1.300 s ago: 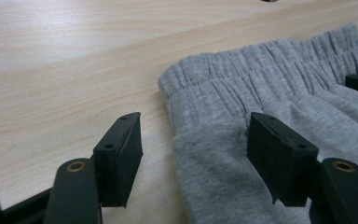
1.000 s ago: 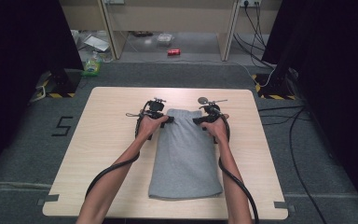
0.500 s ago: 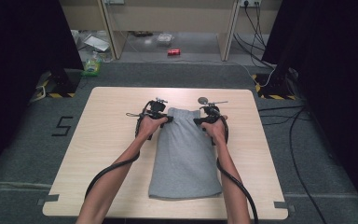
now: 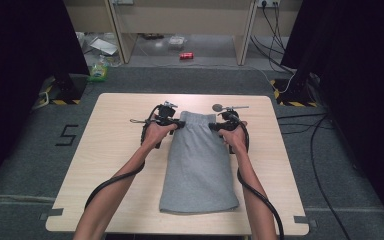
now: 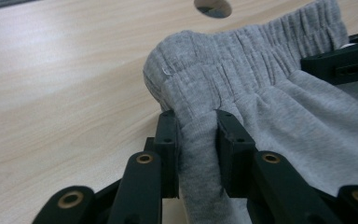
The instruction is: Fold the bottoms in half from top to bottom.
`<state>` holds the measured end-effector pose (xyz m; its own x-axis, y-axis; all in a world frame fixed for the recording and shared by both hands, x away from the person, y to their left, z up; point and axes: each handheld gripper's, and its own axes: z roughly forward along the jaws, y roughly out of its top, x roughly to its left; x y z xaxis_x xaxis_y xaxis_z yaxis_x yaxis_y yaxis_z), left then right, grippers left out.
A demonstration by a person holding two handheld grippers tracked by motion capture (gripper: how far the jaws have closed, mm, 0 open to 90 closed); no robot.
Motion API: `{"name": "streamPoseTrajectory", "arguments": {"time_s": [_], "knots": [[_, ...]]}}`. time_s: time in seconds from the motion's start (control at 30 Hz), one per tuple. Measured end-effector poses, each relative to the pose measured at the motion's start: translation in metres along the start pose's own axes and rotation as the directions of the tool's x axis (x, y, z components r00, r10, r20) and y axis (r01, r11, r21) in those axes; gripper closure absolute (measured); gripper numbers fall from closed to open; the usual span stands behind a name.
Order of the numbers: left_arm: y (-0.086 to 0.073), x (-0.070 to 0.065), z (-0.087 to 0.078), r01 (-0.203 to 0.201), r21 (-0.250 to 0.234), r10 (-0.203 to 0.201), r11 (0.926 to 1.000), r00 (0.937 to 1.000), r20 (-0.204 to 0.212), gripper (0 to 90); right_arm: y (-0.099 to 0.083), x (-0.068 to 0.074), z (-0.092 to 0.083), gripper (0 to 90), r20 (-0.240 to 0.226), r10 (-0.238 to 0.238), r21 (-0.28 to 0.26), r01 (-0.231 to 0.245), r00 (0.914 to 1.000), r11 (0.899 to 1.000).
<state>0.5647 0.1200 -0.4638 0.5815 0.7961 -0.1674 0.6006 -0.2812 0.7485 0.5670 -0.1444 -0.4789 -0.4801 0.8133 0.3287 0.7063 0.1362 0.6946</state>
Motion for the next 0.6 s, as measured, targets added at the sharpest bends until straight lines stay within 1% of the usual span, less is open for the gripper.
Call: {"name": "streamPoseTrajectory", "arguments": {"time_s": [0.07, 0.17, 0.3, 0.4, 0.53, 0.6], "knots": [[0.000, -0.003, -0.006, -0.020, -0.005, 0.020, 0.9998, 0.9998, 0.008, 72.0, 0.000, 0.002, -0.006, 77.8, -0.013, -0.011, -0.011, 0.011, 0.9999, 1.000], [0.000, -0.006, -0.016, -0.021, -0.028, 0.022, 0.9994, 0.9993, 0.031, 72.1, -0.001, 0.004, -0.015, 77.8, -0.038, -0.027, -0.031, 0.026, 0.9989, 0.999], [0.001, -0.014, -0.027, -0.059, -0.038, 0.060, 0.9975, 0.9976, 0.035, 72.2, -0.002, 0.007, -0.025, 77.8, -0.051, -0.046, -0.046, 0.044, 0.9976, 0.998], [0.000, -0.019, -0.036, -0.074, -0.056, 0.076, 0.9957, 0.9960, 0.047, 72.2, -0.003, 0.011, -0.033, 77.8, -0.058, -0.063, -0.060, 0.059, 0.9963, 0.996], [-0.006, -0.023, -0.049, -0.076, -0.080, 0.082, 0.9940, 0.9935, 0.079, 72.2, -0.008, 0.017, -0.045, 77.8, -0.078, -0.076, -0.086, 0.069, 0.9940, 0.994], [-0.009, -0.026, -0.055, -0.075, -0.095, 0.083, 0.9927, 0.9920, 0.094, 72.2, -0.012, 0.021, -0.051, 77.8, -0.084, -0.093, -0.099, 0.084, 0.9921, 0.992]]}}
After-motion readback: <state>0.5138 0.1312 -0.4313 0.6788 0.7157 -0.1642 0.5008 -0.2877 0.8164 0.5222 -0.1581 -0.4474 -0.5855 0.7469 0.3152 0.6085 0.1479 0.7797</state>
